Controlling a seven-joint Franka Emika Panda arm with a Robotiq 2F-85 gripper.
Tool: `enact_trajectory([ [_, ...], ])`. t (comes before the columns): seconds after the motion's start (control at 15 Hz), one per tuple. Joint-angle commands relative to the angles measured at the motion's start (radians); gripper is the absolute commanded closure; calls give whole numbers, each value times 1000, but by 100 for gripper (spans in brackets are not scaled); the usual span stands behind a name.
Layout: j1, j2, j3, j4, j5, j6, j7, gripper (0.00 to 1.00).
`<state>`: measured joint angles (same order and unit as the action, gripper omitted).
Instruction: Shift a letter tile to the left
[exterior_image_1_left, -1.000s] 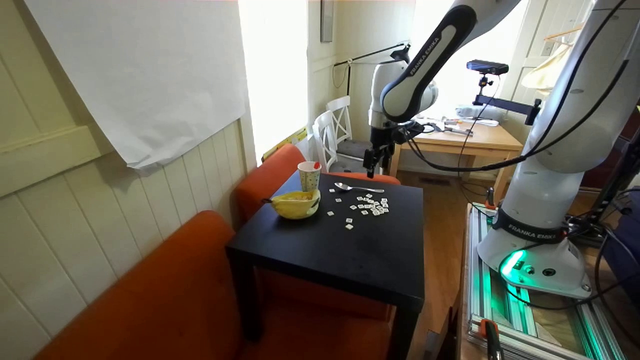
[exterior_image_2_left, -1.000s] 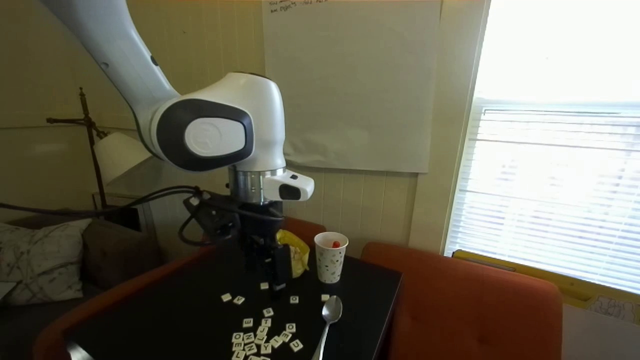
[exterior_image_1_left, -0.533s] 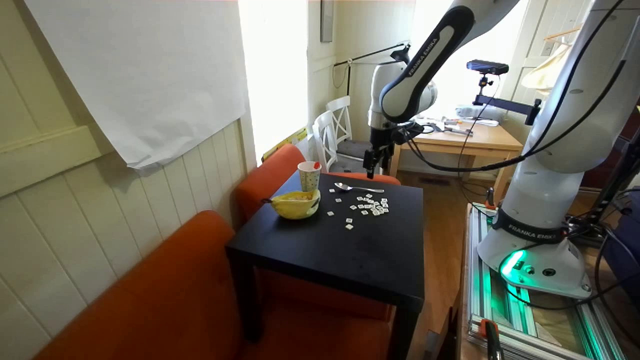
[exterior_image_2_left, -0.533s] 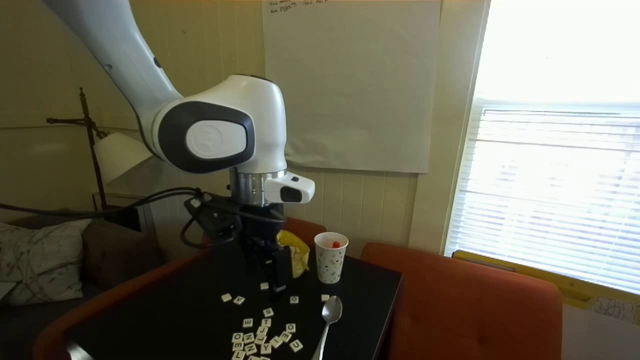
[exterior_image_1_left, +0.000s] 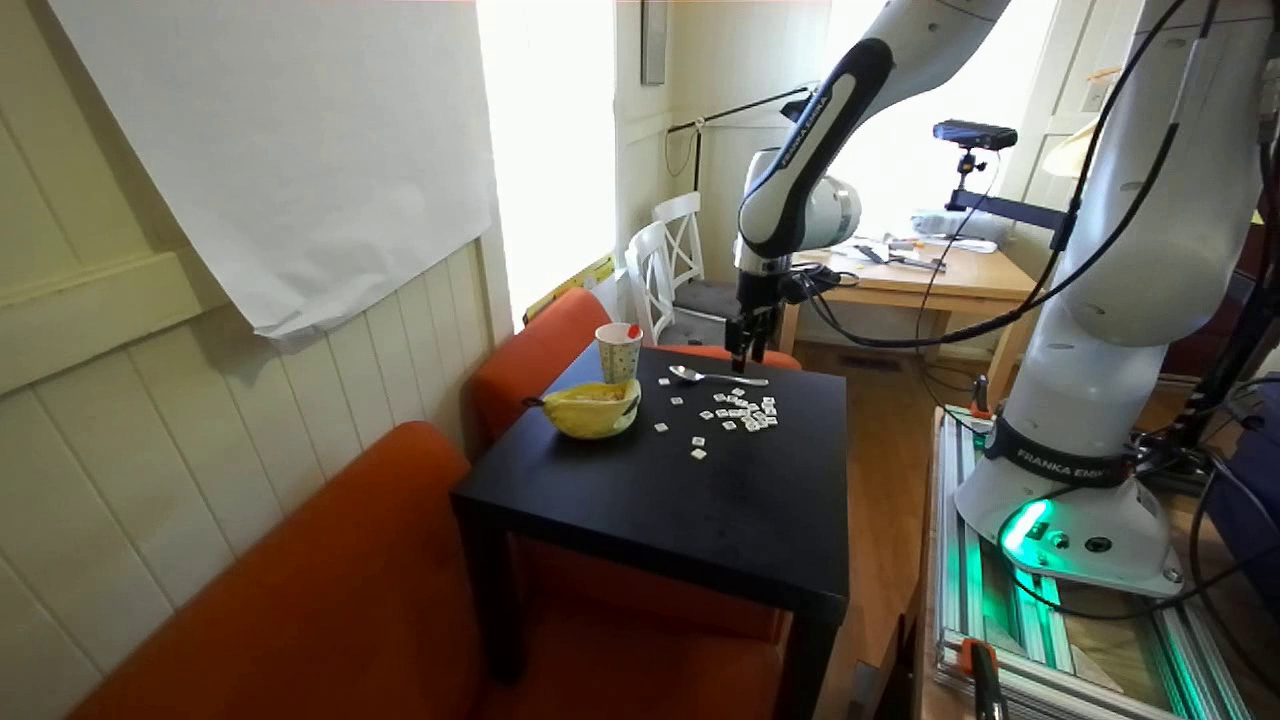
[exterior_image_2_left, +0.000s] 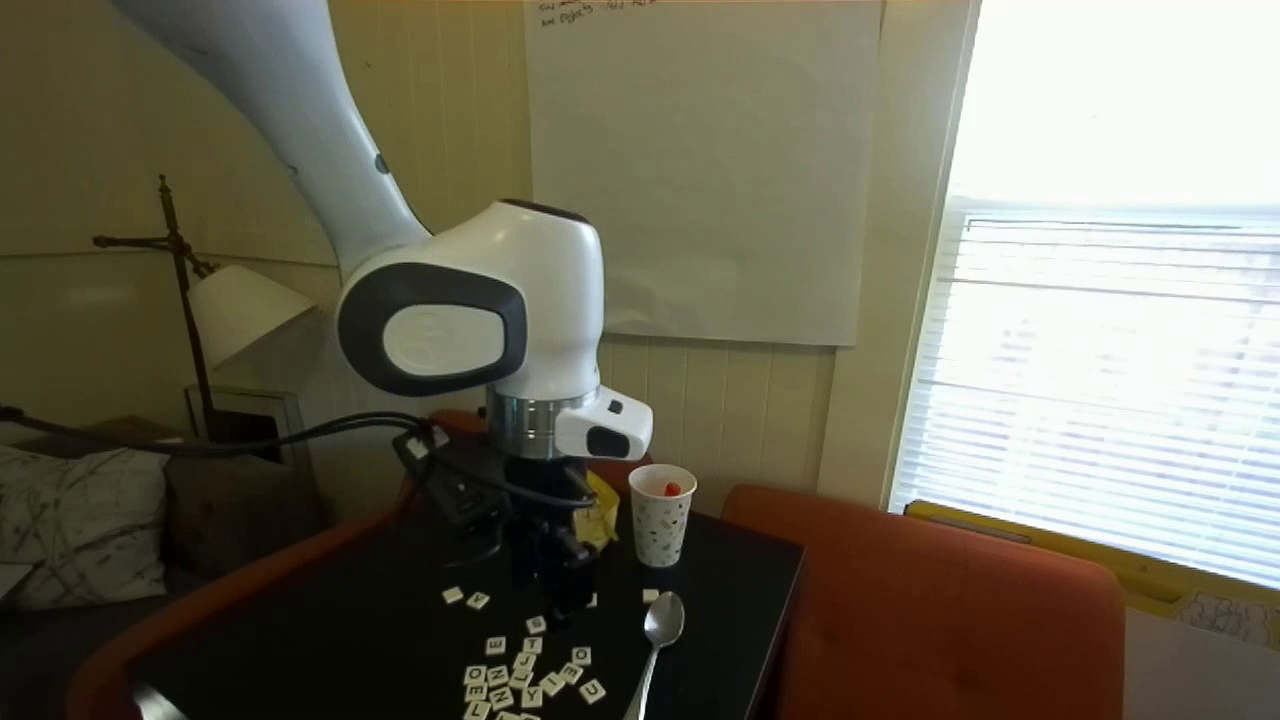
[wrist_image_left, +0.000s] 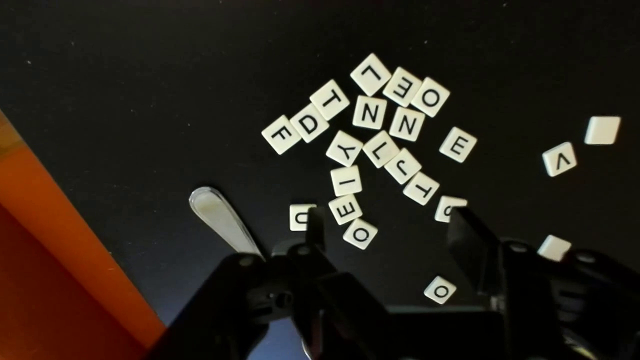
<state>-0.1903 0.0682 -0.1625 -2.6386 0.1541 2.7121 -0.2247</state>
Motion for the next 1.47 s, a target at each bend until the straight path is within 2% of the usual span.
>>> enact_trajectory([
  [0.0, -12, 81, 14, 55, 51, 17, -58, 63],
  [0.27, -17, 119, 12, 75, -2, 6, -44, 92],
  [0.4, -20, 136, 9, 77, -19, 1, -44, 100],
  [1.4, -49, 247, 48, 132, -8, 19, -79, 100],
])
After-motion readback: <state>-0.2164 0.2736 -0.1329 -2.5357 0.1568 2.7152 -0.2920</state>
